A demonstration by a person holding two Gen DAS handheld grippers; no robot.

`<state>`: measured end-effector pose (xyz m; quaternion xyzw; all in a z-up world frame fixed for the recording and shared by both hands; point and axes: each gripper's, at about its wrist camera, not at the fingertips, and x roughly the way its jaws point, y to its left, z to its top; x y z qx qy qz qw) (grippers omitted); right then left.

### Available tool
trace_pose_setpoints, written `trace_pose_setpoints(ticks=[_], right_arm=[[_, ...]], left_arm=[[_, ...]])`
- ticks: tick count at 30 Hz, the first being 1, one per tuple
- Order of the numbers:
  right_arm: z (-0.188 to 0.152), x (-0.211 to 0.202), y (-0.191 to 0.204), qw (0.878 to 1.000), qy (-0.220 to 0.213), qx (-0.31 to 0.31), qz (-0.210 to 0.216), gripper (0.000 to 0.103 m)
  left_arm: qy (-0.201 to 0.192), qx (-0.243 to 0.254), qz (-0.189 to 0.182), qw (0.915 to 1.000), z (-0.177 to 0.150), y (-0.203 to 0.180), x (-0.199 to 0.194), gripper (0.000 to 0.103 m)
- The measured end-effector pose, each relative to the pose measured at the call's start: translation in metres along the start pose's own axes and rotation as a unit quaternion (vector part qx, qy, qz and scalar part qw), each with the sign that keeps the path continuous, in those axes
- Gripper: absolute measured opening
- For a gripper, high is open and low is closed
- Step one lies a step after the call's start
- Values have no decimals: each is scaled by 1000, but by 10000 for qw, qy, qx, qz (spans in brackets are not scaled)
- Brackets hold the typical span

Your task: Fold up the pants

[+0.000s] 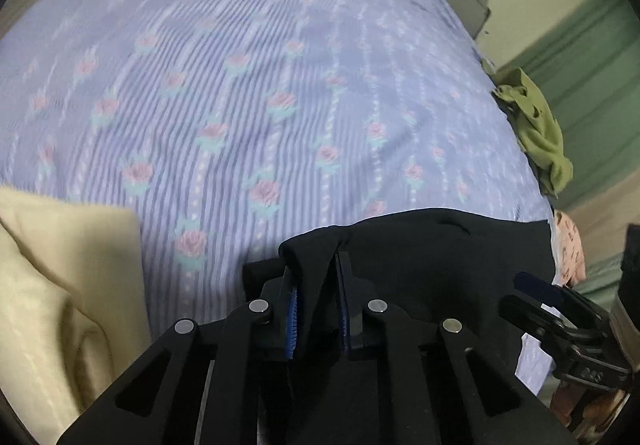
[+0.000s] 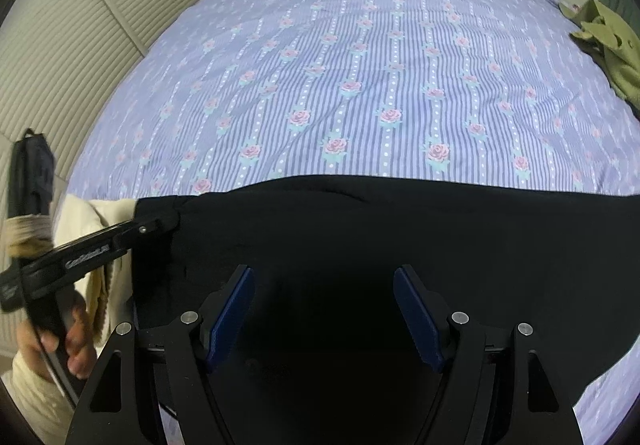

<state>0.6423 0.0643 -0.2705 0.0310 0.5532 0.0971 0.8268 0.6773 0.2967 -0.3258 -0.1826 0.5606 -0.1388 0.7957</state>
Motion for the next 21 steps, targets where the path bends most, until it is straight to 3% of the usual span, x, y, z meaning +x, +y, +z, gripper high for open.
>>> trace_pose_setpoints(ticks=[5,9,12,17,21], right_arm=[[-4,2,-2,9999,5,-100,-137,73],[-7,-3,-13,9998,-19,-1,-195,73],[-6,-14,-23,9996,-130,43,-246,73],[-11,-51,-42,9988,-463,-6,-135,73],[-22,-102,-63,9962,-866,-99,56,73]], left_arm=[[75,399,513,9979,1,-11,13,28],[131,554,1175,9914,7,-11,12,63],[-281,790,1935,9775,6,-22,-17,63],[-652,1424,2013,9669,-14,-71,-68,66],[-929,1756,1848,9625,-42,-128,-100,80]])
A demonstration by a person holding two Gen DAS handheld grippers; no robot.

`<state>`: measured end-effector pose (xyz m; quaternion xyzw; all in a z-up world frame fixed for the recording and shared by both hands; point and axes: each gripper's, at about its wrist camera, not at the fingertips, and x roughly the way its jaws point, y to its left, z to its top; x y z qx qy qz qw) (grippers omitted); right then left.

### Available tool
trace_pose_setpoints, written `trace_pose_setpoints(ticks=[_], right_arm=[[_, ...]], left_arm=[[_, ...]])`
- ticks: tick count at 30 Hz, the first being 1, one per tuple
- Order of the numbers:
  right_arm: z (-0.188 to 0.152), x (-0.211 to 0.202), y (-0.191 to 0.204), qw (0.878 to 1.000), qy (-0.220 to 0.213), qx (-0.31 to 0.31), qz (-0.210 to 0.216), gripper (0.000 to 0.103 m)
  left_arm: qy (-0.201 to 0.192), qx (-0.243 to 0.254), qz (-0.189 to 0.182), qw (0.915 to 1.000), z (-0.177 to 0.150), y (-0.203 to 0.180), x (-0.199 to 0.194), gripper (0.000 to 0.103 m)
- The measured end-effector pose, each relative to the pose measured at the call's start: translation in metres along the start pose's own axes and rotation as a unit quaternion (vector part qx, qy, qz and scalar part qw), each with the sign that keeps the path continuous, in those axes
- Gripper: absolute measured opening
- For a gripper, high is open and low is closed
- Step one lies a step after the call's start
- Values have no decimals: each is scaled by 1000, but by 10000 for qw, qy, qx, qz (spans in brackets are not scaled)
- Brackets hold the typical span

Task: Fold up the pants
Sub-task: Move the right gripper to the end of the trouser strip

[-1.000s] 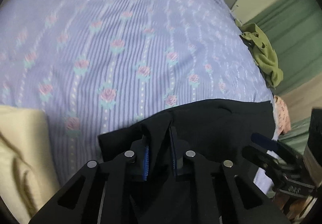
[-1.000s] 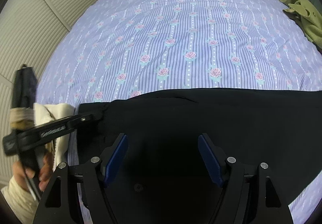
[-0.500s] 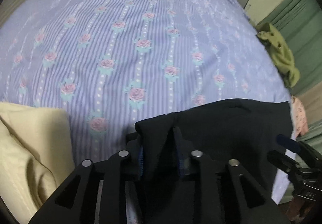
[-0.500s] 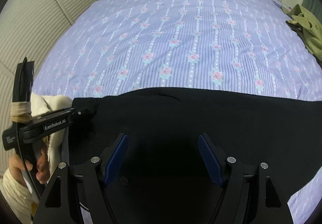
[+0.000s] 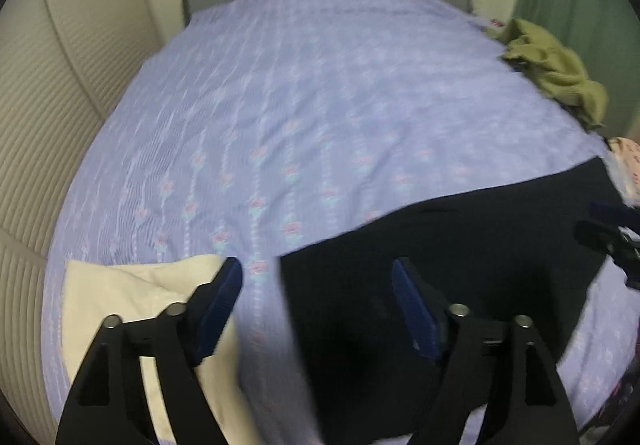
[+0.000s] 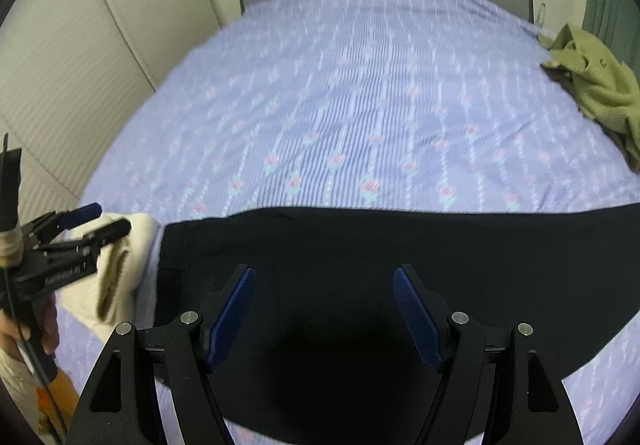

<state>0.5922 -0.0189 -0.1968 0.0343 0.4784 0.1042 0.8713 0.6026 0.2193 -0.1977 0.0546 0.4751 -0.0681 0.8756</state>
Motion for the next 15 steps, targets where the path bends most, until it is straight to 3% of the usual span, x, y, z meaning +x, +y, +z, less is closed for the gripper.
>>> trace_pose_setpoints(ticks=[3,9,11,15], right_arm=[[-5,-41,-21,9997,-208,-29,135,73],[-22,-108,-70,9986,-514,-78,-24,75],[-29,-129,-95,9980,-625,-1,-98,82],[-43,-163,-151,9970,-745,121,-165,82]], left_arm=[[-152,75,-213,9996,-2,-32,-34,81],[-346,85,-548,9979,-2,-111,-81,87],[-365,54,-617,9974,-2,-140,-92,87],[-414,-26,-762,9962,-1,-202,-110,87]])
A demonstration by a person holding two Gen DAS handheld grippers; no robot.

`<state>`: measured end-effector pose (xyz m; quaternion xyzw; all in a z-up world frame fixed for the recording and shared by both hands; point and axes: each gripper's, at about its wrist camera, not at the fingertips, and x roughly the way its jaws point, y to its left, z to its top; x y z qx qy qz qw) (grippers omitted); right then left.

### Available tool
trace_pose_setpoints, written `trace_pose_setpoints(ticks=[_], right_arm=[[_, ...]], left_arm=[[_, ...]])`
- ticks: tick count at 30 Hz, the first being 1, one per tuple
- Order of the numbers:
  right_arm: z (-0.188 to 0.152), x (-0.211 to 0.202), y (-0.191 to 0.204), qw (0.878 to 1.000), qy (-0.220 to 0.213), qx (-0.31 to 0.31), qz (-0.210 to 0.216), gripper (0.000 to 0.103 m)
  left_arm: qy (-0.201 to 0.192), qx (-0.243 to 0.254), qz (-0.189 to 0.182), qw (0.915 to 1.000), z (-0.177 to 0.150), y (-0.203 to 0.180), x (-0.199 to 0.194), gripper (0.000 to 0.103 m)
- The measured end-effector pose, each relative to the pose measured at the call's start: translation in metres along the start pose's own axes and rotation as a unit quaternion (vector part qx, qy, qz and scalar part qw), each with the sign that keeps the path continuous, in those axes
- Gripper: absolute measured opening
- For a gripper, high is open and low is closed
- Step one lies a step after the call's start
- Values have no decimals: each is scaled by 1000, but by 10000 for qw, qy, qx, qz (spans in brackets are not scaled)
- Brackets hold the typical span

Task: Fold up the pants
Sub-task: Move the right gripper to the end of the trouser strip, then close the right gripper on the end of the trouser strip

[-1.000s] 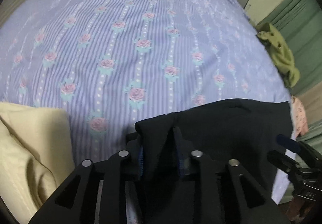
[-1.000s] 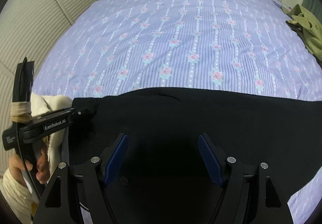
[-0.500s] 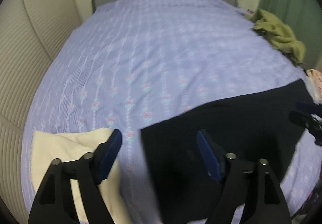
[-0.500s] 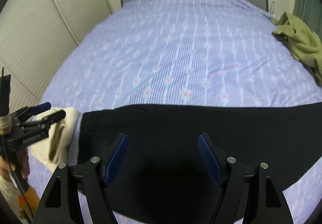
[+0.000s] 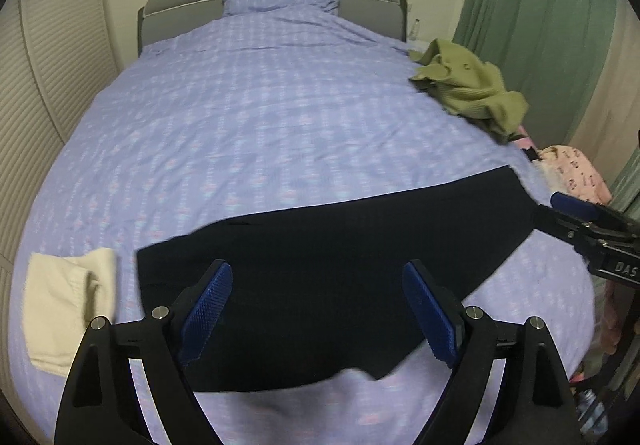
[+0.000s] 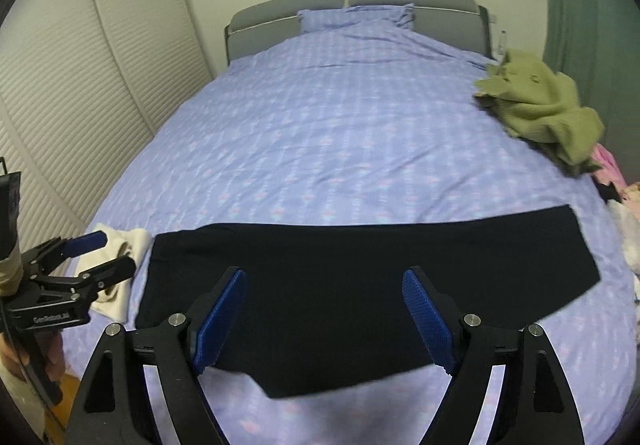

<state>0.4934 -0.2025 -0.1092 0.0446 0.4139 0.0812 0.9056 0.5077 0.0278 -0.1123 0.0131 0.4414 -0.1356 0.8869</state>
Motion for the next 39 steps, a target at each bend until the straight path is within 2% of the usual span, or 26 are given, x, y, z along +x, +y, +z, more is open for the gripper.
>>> trace_pose_setpoints(ticks=[9,12,17,23,28,31,36,39], right_arm=[[-17,-45,-133,9993,-221,297,-26,82],[-20,-55,-180,9987,-304,397,-2,82],[-27,-58,-263,9961,-431,769,8,82],[-53,-35,-359,9871,-406,1546,-44,82],[-80,4,-426,9742,-383,2222,-25,82],[-99,32,-461,9619,-362,2706,178,82],[-130,82,-504,9360,-347,3441,652,79],[-142,108,-523,9245,-365,3749,579,77]], left_arm=[[-234,-36,62,9997,16,-144,5,91],[-232,-107,115,9996,24,-187,19,91],[-197,-119,432,9988,36,-260,51,95],[-65,510,618,9968,39,-347,104,95],[32,949,645,9934,35,-402,160,95],[199,1093,677,9915,30,-428,199,95],[248,1355,743,9877,20,-452,242,95],[345,1456,806,9854,17,-463,269,95]])
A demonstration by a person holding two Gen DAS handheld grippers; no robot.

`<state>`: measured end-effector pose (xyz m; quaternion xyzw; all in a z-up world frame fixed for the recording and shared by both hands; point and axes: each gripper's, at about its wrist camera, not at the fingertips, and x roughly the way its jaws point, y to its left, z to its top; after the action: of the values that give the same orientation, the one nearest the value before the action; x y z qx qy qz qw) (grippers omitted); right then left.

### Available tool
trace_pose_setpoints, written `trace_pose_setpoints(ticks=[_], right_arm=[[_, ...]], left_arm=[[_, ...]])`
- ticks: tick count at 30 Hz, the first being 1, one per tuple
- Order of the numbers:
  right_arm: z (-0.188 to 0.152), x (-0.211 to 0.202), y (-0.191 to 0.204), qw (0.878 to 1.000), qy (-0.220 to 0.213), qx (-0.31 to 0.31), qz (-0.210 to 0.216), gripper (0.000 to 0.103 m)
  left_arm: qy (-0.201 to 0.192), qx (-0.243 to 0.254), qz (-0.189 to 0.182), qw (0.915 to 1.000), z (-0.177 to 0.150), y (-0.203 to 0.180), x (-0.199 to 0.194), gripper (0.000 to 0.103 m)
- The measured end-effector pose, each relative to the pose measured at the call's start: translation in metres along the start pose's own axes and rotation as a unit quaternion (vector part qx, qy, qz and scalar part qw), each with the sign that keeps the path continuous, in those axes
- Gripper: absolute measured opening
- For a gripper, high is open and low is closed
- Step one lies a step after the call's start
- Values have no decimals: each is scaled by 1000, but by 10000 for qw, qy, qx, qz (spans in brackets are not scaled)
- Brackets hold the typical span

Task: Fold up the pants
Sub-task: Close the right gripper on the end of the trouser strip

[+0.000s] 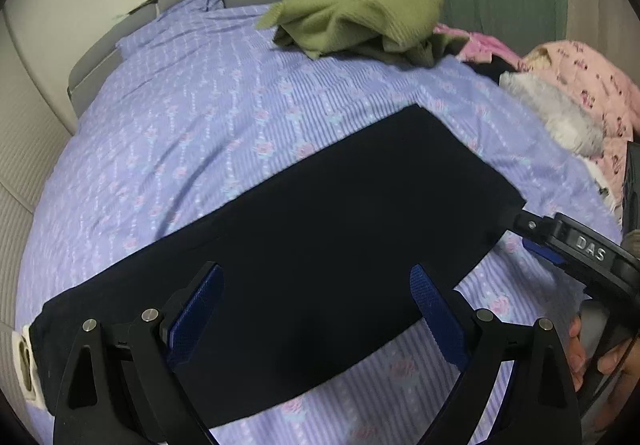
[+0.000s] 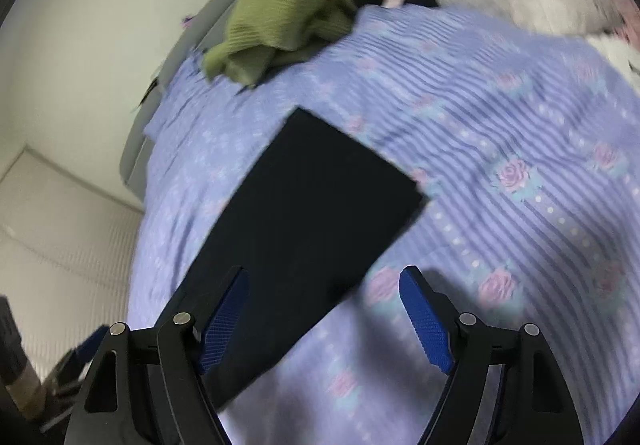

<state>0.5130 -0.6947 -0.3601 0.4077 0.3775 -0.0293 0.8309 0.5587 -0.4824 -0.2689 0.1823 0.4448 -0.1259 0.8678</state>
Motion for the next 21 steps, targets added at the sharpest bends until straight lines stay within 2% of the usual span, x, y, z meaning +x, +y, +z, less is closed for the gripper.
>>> trace_pose_setpoints(ticks=[2,5,11,15,16,17,18,19,20,21], right_arm=[[3,14,-9,9999,-5,59,-94,71],[11,26,-12,9999,-92,-18,-134,69],[32,47,-15,9994,-285,-31,-202,69],[35,55,-9,9981,-376,-234,-418,69],[35,53,-6,9978,-375,-267,-467,64],[36,52,-4,9977,-361,-278,-500,52],[37,49,-3,9984,-325,-245,-391,45],[40,45,-4,9994,-322,-140,-66,36],[42,44,-4,9993,-344,-49,133,36],[44,41,-3,9993,-372,-5,59,36]], left_arm=[[60,18,-10,10000,3,-5,11,95],[139,29,-47,9999,5,-9,20,95],[41,-81,-105,9999,10,-9,19,95],[17,-139,-140,9998,11,-7,19,95],[12,-142,-142,9998,9,-6,18,95],[11,-143,-151,9998,8,-4,17,95],[13,-146,-165,9998,7,-3,17,95],[16,-165,-198,9997,6,-1,17,95],[24,-179,-204,9996,5,1,16,95],[40,-193,-184,9996,4,4,16,95]])
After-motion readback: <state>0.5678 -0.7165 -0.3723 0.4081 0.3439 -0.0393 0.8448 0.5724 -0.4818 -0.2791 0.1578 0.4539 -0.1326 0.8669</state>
